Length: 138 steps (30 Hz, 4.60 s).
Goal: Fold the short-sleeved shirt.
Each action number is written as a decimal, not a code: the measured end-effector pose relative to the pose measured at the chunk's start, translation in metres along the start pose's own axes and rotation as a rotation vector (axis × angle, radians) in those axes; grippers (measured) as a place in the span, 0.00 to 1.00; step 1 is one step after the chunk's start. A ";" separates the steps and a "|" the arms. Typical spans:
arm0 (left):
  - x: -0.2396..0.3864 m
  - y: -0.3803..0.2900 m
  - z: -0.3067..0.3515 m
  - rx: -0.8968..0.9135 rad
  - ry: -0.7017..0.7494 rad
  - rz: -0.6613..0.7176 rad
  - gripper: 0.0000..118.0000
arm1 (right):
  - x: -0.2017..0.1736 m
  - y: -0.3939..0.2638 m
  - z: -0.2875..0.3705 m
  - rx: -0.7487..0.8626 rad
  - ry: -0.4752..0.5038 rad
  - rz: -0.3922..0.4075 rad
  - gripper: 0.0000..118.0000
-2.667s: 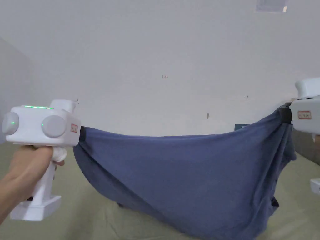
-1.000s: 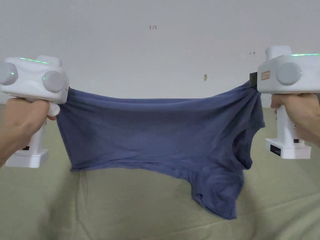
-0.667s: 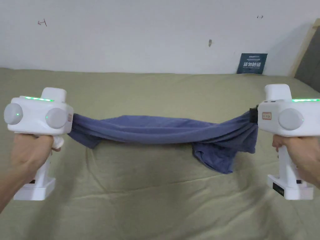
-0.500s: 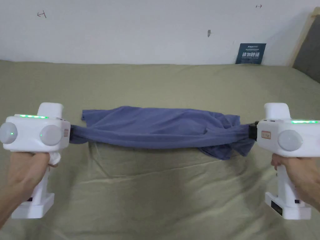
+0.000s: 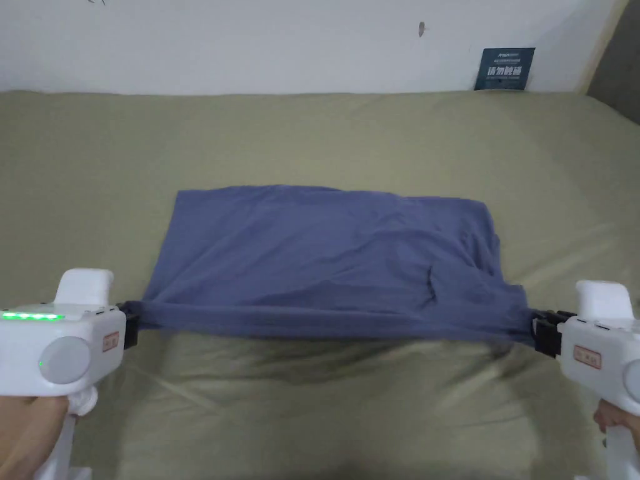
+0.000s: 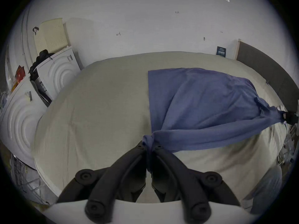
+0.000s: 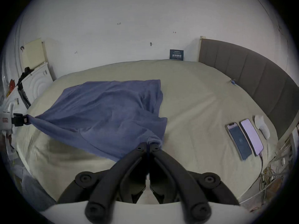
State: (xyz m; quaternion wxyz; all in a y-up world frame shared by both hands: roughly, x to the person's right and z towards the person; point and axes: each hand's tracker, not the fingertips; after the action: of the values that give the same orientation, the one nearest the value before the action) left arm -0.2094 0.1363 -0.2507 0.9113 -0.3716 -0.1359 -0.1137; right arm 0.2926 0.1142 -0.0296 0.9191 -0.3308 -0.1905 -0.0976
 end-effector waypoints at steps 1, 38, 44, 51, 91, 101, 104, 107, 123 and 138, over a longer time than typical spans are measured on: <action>-0.001 -0.008 0.006 -0.003 -0.006 -0.001 0.03 | 0.002 -0.007 0.006 -0.003 0.004 -0.004 0.01; -0.002 -0.053 0.064 0.067 -0.034 0.101 0.05 | -0.016 -0.041 0.063 0.078 -0.029 0.087 0.53; -0.002 -0.055 0.063 0.028 -0.062 0.103 0.01 | -0.019 -0.052 0.057 0.082 -0.041 0.053 0.00; -0.014 -0.060 0.038 -0.076 -0.109 0.106 0.69 | -0.005 -0.057 0.051 0.041 -0.063 0.039 0.00; 0.005 0.067 -0.061 -0.078 -0.080 0.072 0.04 | -0.010 0.084 -0.076 -0.060 -0.050 0.109 0.03; 0.016 0.094 -0.131 -0.150 -0.037 0.050 0.04 | -0.013 0.111 -0.152 -0.143 -0.066 0.112 0.03; 0.017 0.089 -0.141 -0.161 -0.054 0.049 0.11 | -0.011 0.107 -0.167 -0.184 -0.062 0.103 0.05; 0.012 0.080 -0.140 -0.173 -0.097 0.081 1.00 | -0.004 0.098 -0.166 -0.238 -0.060 0.051 0.90; 0.012 0.023 -0.058 -0.123 -0.097 0.110 0.02 | 0.008 0.011 -0.044 -0.055 -0.045 0.023 0.00; 0.031 0.022 -0.095 -0.187 -0.089 0.127 0.38 | 0.003 0.016 -0.084 -0.151 -0.034 0.045 0.97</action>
State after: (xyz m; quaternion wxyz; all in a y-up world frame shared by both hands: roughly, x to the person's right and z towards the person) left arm -0.1585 0.0814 -0.3197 0.8711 -0.4677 -0.1412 -0.0512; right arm 0.3237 0.0719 -0.0966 0.8902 -0.4049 -0.1908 -0.0853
